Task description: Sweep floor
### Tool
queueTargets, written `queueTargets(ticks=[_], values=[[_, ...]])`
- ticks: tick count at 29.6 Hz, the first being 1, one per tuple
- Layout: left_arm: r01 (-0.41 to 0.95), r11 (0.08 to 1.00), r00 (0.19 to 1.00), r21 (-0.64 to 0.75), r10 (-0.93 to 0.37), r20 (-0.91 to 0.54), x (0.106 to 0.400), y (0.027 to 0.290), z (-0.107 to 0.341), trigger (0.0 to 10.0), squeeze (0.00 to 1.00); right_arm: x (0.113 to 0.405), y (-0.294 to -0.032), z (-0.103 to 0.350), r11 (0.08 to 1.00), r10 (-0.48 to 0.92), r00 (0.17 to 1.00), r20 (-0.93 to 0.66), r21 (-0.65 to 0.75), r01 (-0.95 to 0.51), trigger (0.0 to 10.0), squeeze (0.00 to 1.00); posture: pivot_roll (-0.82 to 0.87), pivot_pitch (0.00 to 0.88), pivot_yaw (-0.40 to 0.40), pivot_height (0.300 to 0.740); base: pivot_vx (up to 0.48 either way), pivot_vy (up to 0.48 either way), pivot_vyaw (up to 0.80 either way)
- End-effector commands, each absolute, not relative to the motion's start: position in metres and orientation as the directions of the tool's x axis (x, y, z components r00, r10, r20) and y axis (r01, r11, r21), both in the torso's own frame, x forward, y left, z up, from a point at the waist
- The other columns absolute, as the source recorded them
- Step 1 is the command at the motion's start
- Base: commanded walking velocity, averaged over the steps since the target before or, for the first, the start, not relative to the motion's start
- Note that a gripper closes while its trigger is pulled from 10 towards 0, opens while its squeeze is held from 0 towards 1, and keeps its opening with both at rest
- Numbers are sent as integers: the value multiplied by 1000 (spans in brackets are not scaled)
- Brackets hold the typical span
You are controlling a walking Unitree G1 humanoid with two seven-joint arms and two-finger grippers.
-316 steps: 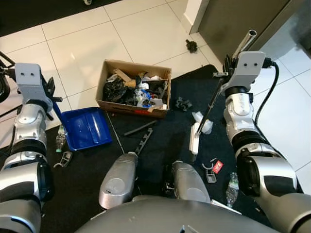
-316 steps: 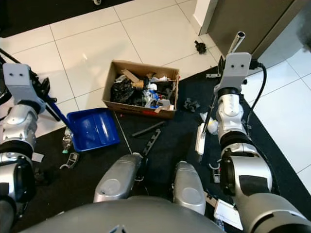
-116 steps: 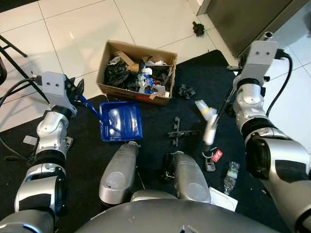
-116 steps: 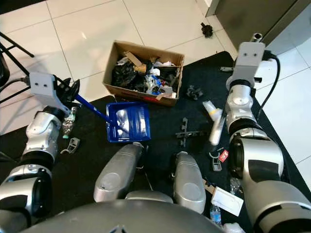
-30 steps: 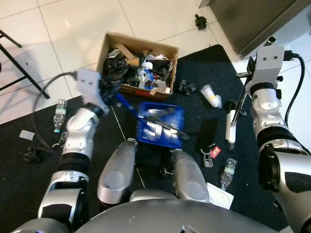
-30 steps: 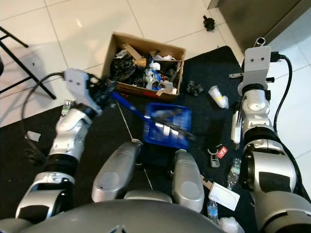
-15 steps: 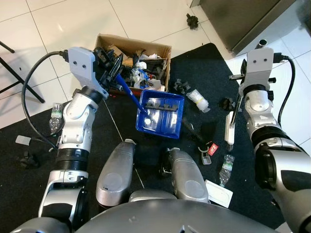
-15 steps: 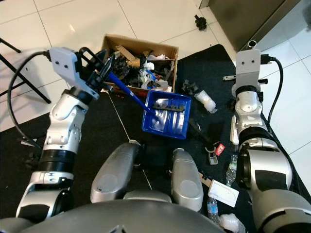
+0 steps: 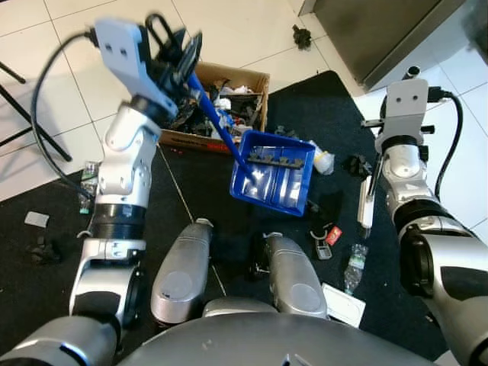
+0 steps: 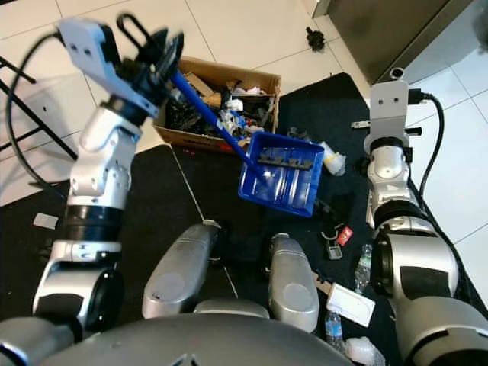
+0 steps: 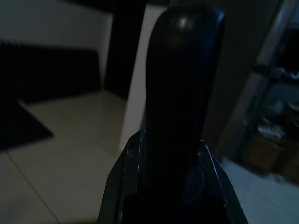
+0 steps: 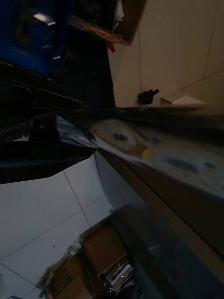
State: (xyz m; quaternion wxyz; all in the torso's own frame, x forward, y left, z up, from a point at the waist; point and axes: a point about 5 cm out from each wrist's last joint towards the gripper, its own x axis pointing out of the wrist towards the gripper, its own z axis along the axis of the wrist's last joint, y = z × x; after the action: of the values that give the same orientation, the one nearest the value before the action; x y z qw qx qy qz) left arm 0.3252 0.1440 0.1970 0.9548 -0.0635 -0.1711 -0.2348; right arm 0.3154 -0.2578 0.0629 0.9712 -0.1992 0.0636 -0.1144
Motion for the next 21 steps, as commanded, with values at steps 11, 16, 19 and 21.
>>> queueTargets(ticks=[11,16,19,21], values=[[240,938,800,248,-336,496,337,219,276,10000,153,310,-262,60,888,-267,961,-69,-406,218,10000,0,221,55,-71,740,0,0,0],[102,903,815,418,-317,486,340,239,290,10000,176,310,-264,61,889,-267,962,-61,-400,221,10000,0,213,49,-65,740,0,0,0],[25,868,811,497,-308,497,341,246,301,10000,176,309,-265,61,890,-268,962,-57,-396,225,10000,0,211,47,-65,740,0,0,0],[-54,834,809,549,-286,514,342,252,308,10000,180,308,-266,61,891,-270,961,-56,-393,227,10000,0,209,46,-64,740,0,0,0]])
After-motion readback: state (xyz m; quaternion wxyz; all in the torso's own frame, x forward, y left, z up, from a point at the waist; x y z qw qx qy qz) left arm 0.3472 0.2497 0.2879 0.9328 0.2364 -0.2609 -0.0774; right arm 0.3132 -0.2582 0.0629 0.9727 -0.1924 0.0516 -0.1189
